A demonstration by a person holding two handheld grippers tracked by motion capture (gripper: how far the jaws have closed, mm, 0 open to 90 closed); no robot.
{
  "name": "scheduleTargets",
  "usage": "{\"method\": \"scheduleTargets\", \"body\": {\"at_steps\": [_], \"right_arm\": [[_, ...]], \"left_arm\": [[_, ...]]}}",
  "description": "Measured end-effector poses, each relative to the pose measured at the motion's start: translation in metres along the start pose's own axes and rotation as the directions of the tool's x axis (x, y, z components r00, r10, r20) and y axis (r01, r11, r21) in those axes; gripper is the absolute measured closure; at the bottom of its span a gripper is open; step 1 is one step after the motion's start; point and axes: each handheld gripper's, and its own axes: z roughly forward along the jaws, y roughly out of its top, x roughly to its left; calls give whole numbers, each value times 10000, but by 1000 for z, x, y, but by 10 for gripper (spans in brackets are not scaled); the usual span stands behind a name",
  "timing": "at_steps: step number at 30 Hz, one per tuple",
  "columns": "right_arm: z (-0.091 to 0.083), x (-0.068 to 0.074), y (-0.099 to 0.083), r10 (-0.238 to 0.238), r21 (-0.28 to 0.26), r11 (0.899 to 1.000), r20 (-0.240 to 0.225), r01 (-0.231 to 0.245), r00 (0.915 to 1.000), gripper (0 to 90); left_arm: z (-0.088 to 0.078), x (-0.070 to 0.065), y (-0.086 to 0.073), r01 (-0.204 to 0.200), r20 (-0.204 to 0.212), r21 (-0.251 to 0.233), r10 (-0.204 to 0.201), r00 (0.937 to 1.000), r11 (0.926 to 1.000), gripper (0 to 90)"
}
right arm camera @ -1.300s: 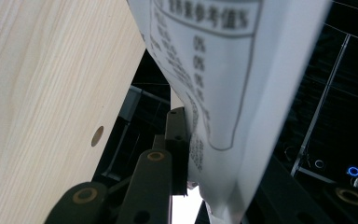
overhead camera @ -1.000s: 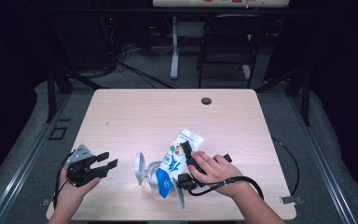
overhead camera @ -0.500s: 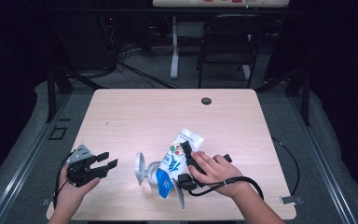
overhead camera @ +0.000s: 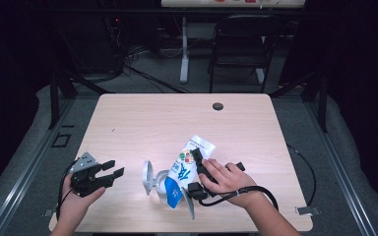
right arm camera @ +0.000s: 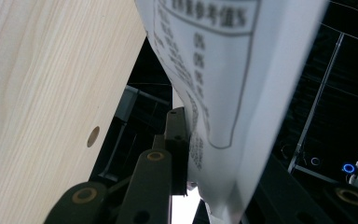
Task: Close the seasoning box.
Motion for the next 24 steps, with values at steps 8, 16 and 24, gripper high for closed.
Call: {"method": "scheduleTargets", "body": {"at_steps": [8, 16, 24], "right_arm": [[1, 1, 0, 23, -151, 9999, 89, -22, 10000, 790], [1, 2, 0, 199, -198, 9996, 49, -198, 9998, 790], [-1, 2, -2, 684, -183, 9975, -186, -688, 9975, 790]], "left_arm": [[0, 0, 0, 4, -3, 4, -4, 10000, 10000, 503], [0, 0, 0, 9, -6, 4, -9, 10000, 10000, 503], [0, 0, 0, 6, -5, 25, -6, 10000, 10000, 503]]}}
